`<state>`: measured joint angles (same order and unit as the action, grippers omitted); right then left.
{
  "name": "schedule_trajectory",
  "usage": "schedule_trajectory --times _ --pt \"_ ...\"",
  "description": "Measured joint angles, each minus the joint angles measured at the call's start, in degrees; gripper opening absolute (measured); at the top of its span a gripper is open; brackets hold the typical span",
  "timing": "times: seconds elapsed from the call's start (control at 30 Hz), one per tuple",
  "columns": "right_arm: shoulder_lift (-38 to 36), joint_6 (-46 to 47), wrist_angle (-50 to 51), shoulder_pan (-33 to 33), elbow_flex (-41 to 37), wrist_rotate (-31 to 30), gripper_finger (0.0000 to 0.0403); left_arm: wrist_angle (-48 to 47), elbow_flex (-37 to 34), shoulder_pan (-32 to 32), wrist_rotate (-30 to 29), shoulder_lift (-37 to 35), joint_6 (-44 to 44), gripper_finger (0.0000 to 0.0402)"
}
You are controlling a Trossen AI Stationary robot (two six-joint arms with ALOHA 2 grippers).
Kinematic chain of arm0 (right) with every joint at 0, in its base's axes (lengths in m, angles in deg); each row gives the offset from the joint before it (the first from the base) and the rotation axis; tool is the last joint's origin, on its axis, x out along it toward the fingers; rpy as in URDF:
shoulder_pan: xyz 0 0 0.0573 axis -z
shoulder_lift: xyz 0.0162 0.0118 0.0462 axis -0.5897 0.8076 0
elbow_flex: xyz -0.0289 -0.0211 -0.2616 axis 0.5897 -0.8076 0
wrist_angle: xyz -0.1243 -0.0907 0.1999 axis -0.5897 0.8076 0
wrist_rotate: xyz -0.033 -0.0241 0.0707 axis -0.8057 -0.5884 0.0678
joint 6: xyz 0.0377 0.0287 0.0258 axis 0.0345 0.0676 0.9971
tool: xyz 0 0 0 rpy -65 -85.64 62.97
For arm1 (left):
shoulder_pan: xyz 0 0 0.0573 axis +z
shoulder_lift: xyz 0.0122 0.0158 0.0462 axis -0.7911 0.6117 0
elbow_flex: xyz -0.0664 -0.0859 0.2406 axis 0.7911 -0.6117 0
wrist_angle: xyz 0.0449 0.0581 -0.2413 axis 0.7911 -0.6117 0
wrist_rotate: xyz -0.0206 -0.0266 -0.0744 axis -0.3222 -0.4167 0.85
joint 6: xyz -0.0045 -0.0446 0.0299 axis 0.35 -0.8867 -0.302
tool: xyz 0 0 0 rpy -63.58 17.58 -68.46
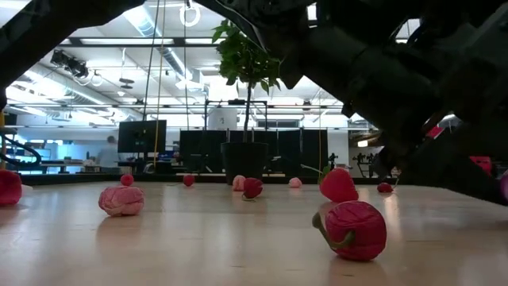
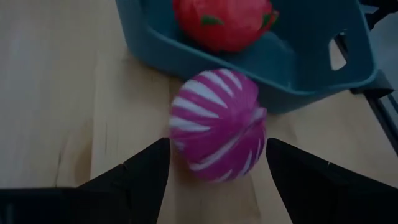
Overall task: Pick and placing Produce into tupperware
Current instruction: Put the onion into the bin
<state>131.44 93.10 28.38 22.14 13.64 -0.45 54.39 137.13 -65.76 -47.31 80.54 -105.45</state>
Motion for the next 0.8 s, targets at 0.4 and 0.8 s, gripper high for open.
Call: schedule_trajectory --times 0.4,0.8 --pt "0.0 0.0 0.0 0.0 0.0 0.0 0.0307 0.0 0.0 0.1 0.0 0.1 0.0 0.0214" --pt "0.0 0.0 0.0 0.0 0.0 0.0 0.0307 6.9 0.0 0.1 0.0 -0.1 -1.8 0.0199"
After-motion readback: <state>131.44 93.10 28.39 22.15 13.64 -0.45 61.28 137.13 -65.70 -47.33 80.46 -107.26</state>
